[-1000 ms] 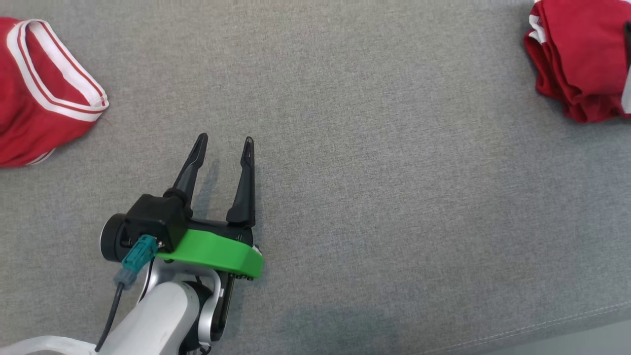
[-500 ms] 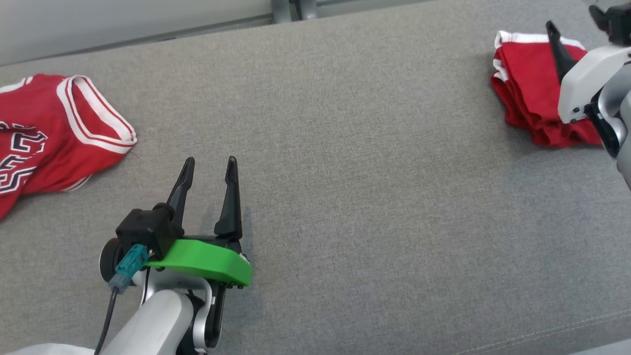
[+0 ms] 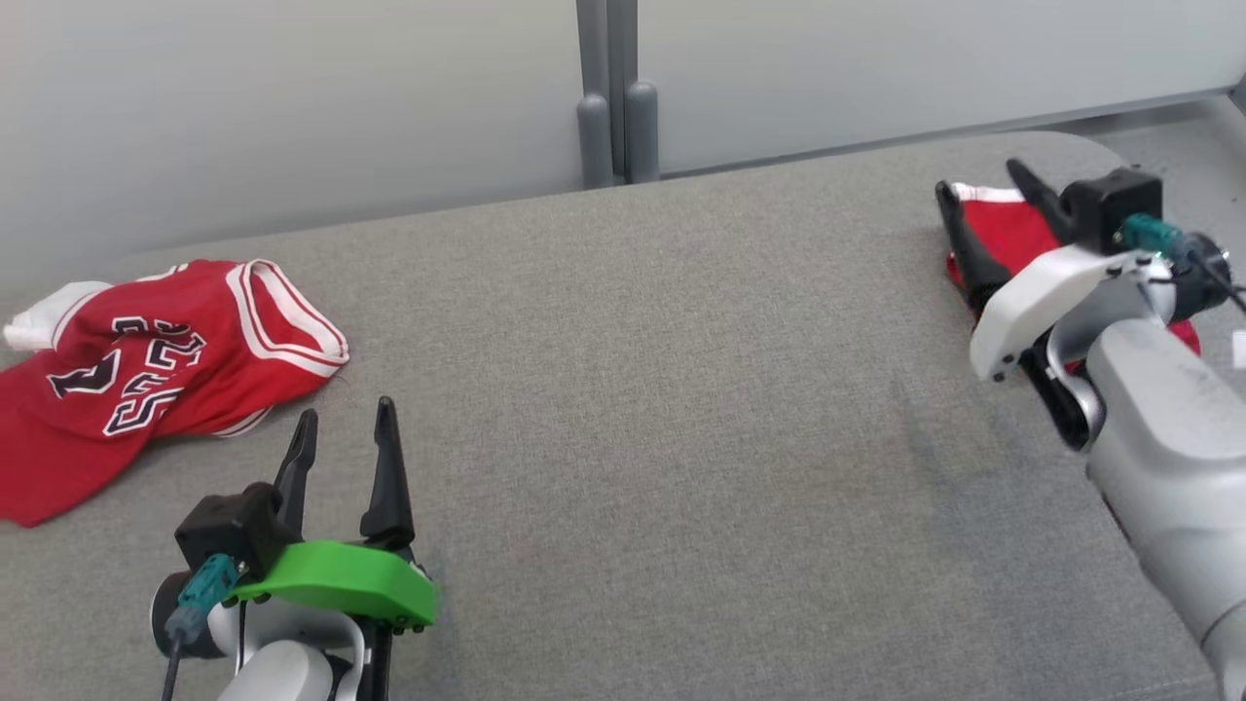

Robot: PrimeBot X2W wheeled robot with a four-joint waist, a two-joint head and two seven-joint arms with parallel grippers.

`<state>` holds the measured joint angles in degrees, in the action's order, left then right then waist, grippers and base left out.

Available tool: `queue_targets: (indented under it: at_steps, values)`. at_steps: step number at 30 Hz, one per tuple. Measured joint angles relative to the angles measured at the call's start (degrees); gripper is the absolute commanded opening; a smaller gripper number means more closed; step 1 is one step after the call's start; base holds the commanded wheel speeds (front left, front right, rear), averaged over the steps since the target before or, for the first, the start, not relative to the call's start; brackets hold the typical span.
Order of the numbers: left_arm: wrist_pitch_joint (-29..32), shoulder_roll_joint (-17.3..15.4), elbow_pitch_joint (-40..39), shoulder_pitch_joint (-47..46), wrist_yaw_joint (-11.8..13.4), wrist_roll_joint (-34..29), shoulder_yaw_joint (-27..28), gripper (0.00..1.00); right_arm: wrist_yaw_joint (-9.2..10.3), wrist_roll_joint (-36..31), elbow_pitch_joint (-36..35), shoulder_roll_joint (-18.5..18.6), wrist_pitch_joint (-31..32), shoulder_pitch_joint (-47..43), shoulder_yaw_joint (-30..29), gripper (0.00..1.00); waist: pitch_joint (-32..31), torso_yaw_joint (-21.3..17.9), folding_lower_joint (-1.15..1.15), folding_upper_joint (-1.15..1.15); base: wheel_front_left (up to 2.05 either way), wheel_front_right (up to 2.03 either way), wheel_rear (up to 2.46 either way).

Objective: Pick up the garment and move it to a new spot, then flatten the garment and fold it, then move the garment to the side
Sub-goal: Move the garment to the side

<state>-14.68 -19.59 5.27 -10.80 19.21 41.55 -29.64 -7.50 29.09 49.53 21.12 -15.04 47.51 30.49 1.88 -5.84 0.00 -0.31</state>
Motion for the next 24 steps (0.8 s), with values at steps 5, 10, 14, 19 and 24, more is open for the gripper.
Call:
queue_targets:
  at_steps: [5, 10, 14, 19, 24]
  values:
    - [-0.09, -0.70, -0.41, 2.92, -0.12, 0.66, 1.94, 1.00, 0.00, -7.42, -6.64, -4.20, -0.01, -8.77, -8.67, 1.00, -2.49, 0.55, 0.00, 0.00, 0.00, 0.00, 0.00]
    - [-0.27, -0.64, -1.33, 5.80, -0.55, 0.44, 3.78, 1.00, 0.00, -15.99, -13.85, -11.16, -0.01, -17.58, -17.45, 1.00, -3.35, 1.01, 0.00, 0.00, 0.00, 0.00, 0.00]
    - [-0.29, -0.20, -2.15, 7.83, -1.25, -1.03, 5.09, 1.00, 0.00, -21.51, -21.11, -15.85, 1.60, -23.78, -22.19, 1.00, -3.37, 1.42, 0.00, 0.00, 0.00, 0.00, 0.00]
    - [-0.34, 1.08, -2.81, 10.22, -2.54, -2.46, 6.25, 1.00, 0.00, -23.88, -30.08, -18.02, 4.94, -30.88, -24.84, 1.00, -3.36, 2.25, 0.00, 0.00, 0.00, 0.00, 0.00]
    - [-0.35, 2.32, -2.97, 11.45, -3.68, -3.83, 7.09, 1.00, 0.00, -21.53, -37.02, -18.24, 7.31, -36.93, -25.13, 1.00, -3.21, 3.52, 0.00, 0.00, 0.00, 0.00, 0.00]
